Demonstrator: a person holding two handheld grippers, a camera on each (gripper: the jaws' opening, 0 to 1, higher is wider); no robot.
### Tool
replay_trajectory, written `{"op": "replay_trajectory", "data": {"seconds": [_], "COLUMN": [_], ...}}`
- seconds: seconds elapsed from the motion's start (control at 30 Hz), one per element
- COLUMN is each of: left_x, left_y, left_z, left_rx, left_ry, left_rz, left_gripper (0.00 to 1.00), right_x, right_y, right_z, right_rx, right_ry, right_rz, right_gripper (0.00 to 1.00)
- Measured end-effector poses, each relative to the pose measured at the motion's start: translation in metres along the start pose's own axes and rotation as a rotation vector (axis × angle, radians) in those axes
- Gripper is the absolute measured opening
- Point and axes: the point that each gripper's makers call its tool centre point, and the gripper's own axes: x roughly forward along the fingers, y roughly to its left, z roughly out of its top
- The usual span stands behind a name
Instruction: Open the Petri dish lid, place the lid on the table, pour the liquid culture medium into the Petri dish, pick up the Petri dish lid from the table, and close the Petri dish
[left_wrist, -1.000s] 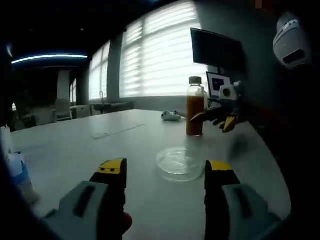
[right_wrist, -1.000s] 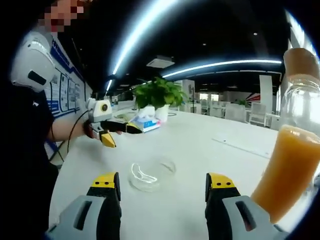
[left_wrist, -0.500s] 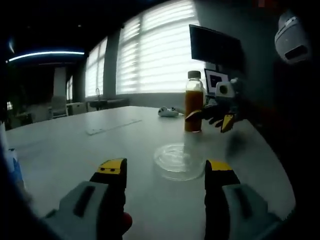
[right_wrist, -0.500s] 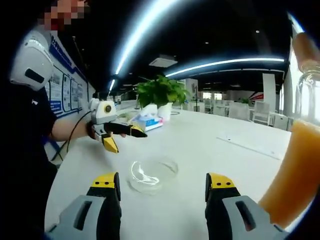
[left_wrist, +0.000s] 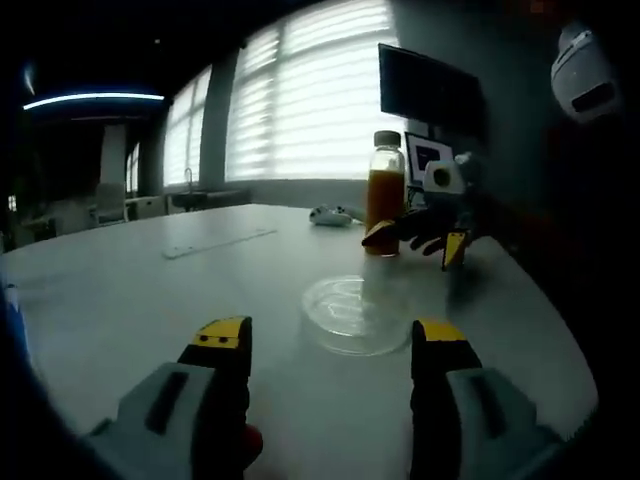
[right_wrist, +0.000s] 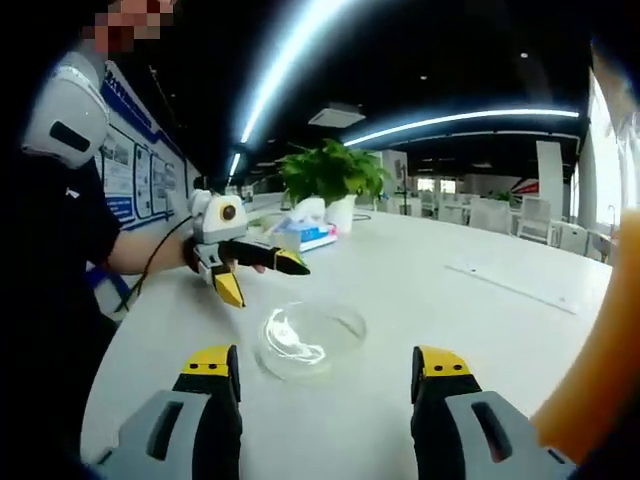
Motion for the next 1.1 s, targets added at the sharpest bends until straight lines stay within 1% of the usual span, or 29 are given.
{"op": "replay_trajectory", "data": {"seconds": [0.03, 0.2, 0.3, 0.4, 0.5, 0.67, 0.77, 0.87, 0.97, 1.1], "left_x": [0.002, 0.012, 0.015, 0.018, 0.022, 0.026, 0.027, 0.031, 0.035, 0.038], "left_y": [-0.001, 0.000, -0.001, -0.005, -0.007, -0.007, -0.010, -0.016, -0.016, -0.016], "left_z": [-0.001, 0.000, 0.000, 0.002, 0.000, -0.001, -0.002, -0.005, -0.004, -0.002], "left_rx": [0.000, -0.019, -0.009, -0.008, 0.011, 0.011, 0.015, 0.032, 0.042, 0.033], "left_ry": [0.008, -0.006, -0.001, 0.000, 0.015, 0.022, 0.027, 0.050, 0.052, 0.048], "left_rz": [-0.009, -0.029, -0.034, -0.052, -0.068, -0.077, -0.088, -0.118, -0.133, -0.150], "left_gripper": [0.56, 0.56, 0.56, 0.56, 0.56, 0.56, 0.56, 0.56, 0.57, 0.57], "right_x": [0.002, 0.011, 0.014, 0.017, 0.020, 0.022, 0.026, 0.028, 0.032, 0.036], "right_y": [0.000, 0.000, -0.001, 0.002, 0.005, 0.008, 0.010, 0.013, 0.015, 0.015], "right_z": [0.000, 0.000, 0.000, 0.001, 0.000, 0.004, 0.000, 0.000, -0.001, -0.005], "right_rx": [0.003, 0.003, 0.000, -0.002, -0.016, -0.020, -0.024, -0.023, -0.026, -0.025], "right_ry": [-0.002, -0.004, -0.002, -0.004, 0.005, -0.007, 0.007, 0.010, 0.011, 0.025], "right_rz": [0.004, 0.028, 0.033, 0.052, 0.064, 0.076, 0.090, 0.104, 0.116, 0.133], "right_gripper": [0.65, 0.65, 0.65, 0.65, 0.65, 0.64, 0.64, 0.63, 0.62, 0.61]}}
